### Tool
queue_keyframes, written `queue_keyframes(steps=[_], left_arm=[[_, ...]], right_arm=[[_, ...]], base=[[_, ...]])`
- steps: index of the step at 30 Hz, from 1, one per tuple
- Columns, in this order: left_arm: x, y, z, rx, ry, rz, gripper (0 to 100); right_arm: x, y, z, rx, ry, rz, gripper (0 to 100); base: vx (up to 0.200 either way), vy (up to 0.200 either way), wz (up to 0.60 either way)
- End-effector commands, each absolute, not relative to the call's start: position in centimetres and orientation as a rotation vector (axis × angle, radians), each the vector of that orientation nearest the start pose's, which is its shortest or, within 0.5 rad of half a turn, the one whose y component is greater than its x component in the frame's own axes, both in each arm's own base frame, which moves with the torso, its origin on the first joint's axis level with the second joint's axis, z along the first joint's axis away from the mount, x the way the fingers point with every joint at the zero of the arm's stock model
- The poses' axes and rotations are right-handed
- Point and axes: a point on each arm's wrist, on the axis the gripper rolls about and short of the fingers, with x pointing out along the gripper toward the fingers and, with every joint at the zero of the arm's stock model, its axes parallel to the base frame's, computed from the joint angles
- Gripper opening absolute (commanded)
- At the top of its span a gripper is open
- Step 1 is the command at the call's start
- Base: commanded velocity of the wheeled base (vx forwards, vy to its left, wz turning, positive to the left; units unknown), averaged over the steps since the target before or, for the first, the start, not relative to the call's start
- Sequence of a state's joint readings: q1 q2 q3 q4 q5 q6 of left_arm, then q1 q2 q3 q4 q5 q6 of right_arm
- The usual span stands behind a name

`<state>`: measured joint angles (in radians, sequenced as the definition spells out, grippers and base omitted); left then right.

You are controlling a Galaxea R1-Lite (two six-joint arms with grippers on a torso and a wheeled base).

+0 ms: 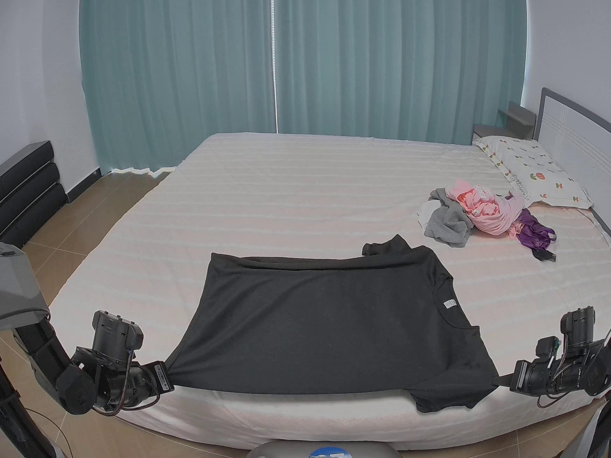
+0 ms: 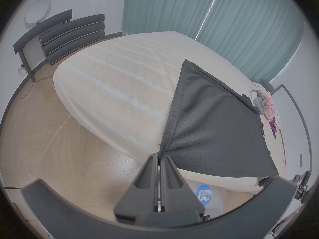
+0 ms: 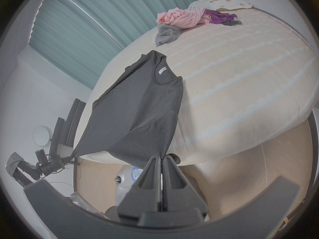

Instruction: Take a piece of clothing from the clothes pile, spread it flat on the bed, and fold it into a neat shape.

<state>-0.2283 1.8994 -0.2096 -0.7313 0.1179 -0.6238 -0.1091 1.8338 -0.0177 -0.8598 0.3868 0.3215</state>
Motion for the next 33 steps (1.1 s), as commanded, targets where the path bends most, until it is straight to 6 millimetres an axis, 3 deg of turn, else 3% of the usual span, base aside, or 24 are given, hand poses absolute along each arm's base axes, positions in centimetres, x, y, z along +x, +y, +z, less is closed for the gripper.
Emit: queue_keyframes(steps=[1,18,33], left_arm=[[20.0,-4.4,1.7,-0.395,0.951,0.190,0],[17.1,-4.2,1.4,-0.319,1.015,0.161,0],[14.7,-4.2,1.6,-0.262,1.048,0.118,0]], right_arm=[[16.0,-1.1,2.0,0.534,0.985,0.092,0],[14.3,-1.1,2.5,0.468,1.043,0.110,0],[12.7,-2.5,3.0,0.432,1.049,0.107,0]], base=[[0.000,0.000,0.00],[0.000,0.000,0.00],[0.000,0.000,0.00]])
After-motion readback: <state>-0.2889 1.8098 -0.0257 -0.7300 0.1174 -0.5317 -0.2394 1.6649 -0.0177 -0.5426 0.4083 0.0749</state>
